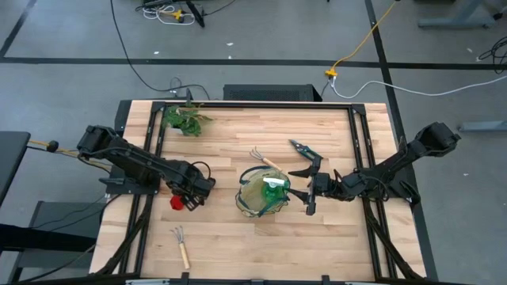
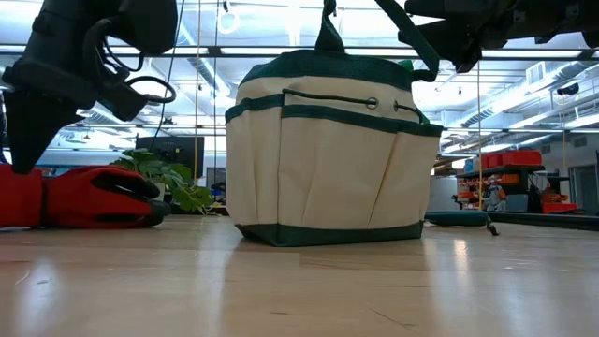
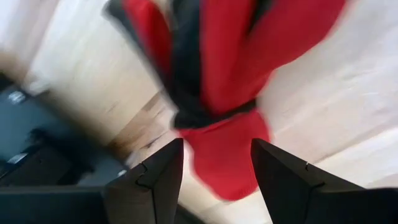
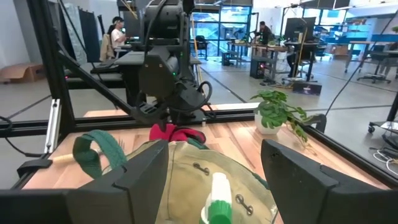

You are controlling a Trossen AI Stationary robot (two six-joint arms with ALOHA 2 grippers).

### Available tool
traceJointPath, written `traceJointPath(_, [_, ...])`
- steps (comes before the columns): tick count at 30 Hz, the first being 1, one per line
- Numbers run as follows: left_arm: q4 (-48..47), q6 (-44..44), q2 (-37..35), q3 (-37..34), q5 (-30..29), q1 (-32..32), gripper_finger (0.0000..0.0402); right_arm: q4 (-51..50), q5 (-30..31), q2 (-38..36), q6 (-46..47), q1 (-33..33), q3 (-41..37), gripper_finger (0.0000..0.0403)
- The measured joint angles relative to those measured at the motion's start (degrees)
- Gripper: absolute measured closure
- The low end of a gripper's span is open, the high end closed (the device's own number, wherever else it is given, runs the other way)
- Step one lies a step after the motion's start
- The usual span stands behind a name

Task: Pick & Place Garden tools in Gardening bag
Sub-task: Put the red glove into the green gardening bag

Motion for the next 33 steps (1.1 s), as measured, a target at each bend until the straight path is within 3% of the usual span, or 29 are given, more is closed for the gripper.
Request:
traceJointPath(5, [-1.9,-0.5,0.0,0.0,0.1,0.0,0.0204,0.0,0.0,0.0,0.0,0.0,0.0,0.0145])
traceJointPath(12, [3.9,-0.7,0.0,0.0,2.1,0.0,0.0204,0.0,0.0,0.0,-0.3,0.0,0.0,0.0145])
traceJointPath(17, [1.2,-1.0,0.5,0.0,1.3,-0.1,0.0204,0.0,0.0,0.0,-0.3,0.0,0.0,0.0145])
traceJointPath(22, [1.7,-2.1,0.5,-3.3,3.4,-0.1,0.0204,0.1,0.0,0.0,-0.3,0.0,0.0,0.0145])
traceJointPath(27, [10.7,-1.5,0.5,-8.5,7.2,0.0,0.0204,0.2,0.0,0.0,-0.9,0.0,0.0,0.0145])
traceJointPath(33, [17.4,-1.0,0.5,-10.0,5.8,-0.1,0.0204,1.9,0.1,0.0,-1.3,0.0,0.0,0.0145])
